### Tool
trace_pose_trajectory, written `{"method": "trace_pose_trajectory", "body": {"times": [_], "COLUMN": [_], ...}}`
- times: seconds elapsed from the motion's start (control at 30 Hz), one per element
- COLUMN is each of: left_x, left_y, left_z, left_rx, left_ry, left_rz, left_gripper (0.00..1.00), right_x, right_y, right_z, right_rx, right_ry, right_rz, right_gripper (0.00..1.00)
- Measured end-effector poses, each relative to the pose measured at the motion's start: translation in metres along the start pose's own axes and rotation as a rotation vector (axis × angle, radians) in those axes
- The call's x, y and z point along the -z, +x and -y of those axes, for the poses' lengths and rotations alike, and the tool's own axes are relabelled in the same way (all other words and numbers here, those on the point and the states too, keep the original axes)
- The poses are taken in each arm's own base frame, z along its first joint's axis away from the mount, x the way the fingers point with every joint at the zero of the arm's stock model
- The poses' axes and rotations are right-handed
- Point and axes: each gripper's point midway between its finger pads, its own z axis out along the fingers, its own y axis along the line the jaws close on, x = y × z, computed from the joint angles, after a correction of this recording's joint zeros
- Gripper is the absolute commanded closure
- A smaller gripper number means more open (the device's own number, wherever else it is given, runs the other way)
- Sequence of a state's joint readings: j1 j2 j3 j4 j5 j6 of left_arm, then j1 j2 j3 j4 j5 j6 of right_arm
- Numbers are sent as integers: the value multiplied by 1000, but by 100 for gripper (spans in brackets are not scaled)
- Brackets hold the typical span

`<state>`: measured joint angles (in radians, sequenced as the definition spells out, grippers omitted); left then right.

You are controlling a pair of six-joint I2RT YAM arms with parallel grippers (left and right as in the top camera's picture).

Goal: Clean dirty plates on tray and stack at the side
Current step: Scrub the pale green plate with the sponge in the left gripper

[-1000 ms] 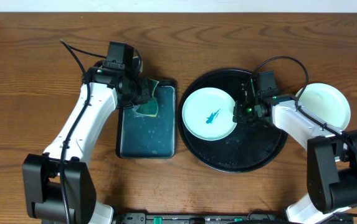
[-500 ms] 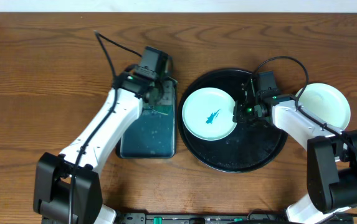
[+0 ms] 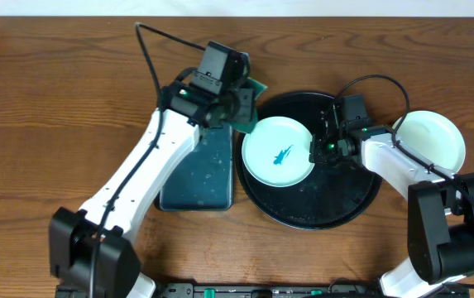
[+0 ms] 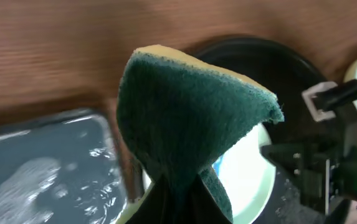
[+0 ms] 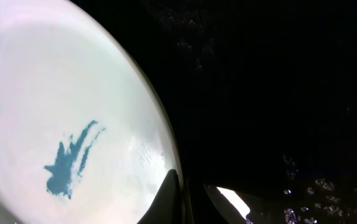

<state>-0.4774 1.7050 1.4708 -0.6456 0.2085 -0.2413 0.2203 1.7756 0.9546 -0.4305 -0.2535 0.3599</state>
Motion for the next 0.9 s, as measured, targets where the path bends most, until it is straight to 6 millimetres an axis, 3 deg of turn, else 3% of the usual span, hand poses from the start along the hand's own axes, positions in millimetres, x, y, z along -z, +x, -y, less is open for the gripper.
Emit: {"method": "trace_pose_trajectory", "body": {"times": [0.37, 0.6, 0.73, 0.9], "left_x": [-86, -117, -133, -141], "left_y": [69, 95, 103, 90], "left_z": [44, 43, 39, 36], "left_rx": [-82, -94, -94, -102], "left_ry": [37, 22, 6, -43], "left_rz": [-233, -311, -331, -258], "left_gripper": [93, 93, 93, 93], "right_x": [0, 0, 0, 0], "right_y": [0, 0, 0, 0], "right_z": [0, 0, 0, 0], "right_rx": [0, 0, 0, 0], "right_ry": [0, 0, 0, 1], "right_rz": [0, 0, 0, -2], "right_gripper": [99, 99, 99, 99]}}
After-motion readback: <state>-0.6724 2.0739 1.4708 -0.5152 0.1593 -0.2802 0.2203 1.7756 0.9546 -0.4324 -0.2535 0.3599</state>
